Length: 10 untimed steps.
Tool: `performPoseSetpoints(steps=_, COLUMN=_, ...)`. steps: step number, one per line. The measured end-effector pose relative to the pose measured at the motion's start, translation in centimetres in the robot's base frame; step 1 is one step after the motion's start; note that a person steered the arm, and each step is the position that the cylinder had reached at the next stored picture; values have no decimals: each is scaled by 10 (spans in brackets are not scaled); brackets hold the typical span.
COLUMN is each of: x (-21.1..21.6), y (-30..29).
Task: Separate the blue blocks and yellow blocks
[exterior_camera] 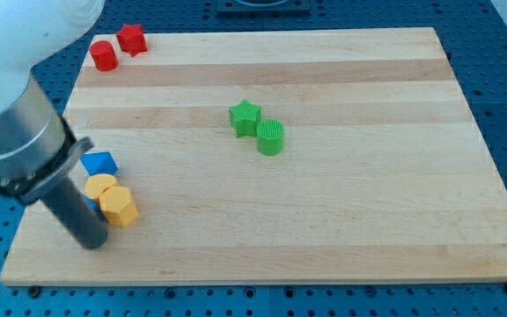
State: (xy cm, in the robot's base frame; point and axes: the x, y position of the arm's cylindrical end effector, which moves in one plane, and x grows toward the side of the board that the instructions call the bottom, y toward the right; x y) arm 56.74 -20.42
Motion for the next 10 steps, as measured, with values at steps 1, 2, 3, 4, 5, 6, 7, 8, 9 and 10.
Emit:
performPoseSetpoints(steps=1, x=-23, y=-45)
performPoseSetpoints(steps=2, x=3, y=-45)
performPoseSetpoints(steps=3, x=4, y=-89)
performPoseSetpoints(steps=4, x=-18, y=-95)
performPoseSetpoints(steps=5, x=-43, y=-52)
performPoseSetpoints(steps=6, x=-57, y=-25)
performPoseSetpoints(steps=7, x=-81, y=-21)
performPoseSetpoints(steps=8, x=-109, y=-22)
performPoseSetpoints(steps=9, x=-103, y=13)
performPoseSetpoints(steps=10, x=-64, y=3)
